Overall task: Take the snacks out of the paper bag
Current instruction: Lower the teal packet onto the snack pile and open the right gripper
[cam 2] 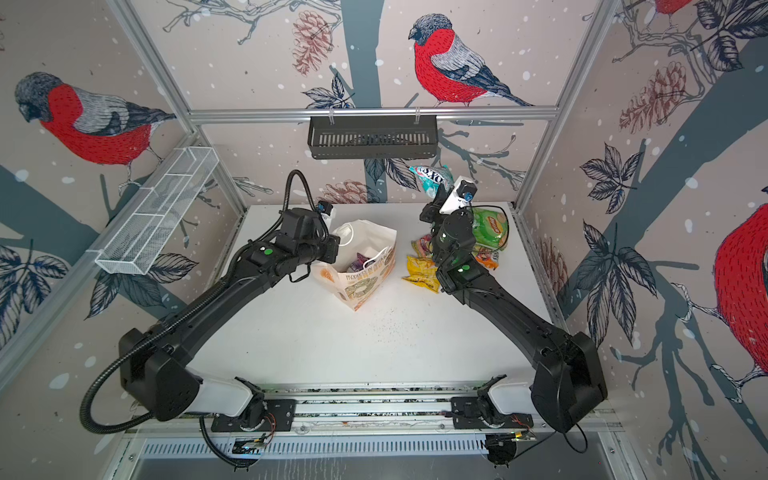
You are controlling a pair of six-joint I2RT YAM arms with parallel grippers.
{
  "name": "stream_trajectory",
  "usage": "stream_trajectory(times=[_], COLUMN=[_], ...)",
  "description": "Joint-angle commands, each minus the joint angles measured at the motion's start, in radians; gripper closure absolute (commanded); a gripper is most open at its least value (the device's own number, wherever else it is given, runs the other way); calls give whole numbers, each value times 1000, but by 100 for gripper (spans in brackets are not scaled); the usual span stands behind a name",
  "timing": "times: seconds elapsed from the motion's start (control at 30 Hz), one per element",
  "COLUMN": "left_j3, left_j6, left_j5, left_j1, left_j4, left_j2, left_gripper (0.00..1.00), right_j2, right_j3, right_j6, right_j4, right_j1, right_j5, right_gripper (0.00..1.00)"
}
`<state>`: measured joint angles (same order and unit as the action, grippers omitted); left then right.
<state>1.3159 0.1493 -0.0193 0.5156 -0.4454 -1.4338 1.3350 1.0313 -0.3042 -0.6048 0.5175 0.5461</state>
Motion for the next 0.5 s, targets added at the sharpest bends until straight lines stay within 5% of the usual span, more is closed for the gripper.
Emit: stream_trajectory(times=[0.0,0.47], left_j3=[-4,-12], left_j6=[-17,-20], left_j5=[1,-7], left_j1=[-3,-2], left_j4=[-6,0], left_j2=[6,16], left_gripper=[100,100], right_j2=[-17,-59], right_j3=[-34,-167], right_j6=[-56,-149], right_j4=[-15,71], right_j1=[-29,-160], right_j5=[-11,-48], right_gripper=[100,100])
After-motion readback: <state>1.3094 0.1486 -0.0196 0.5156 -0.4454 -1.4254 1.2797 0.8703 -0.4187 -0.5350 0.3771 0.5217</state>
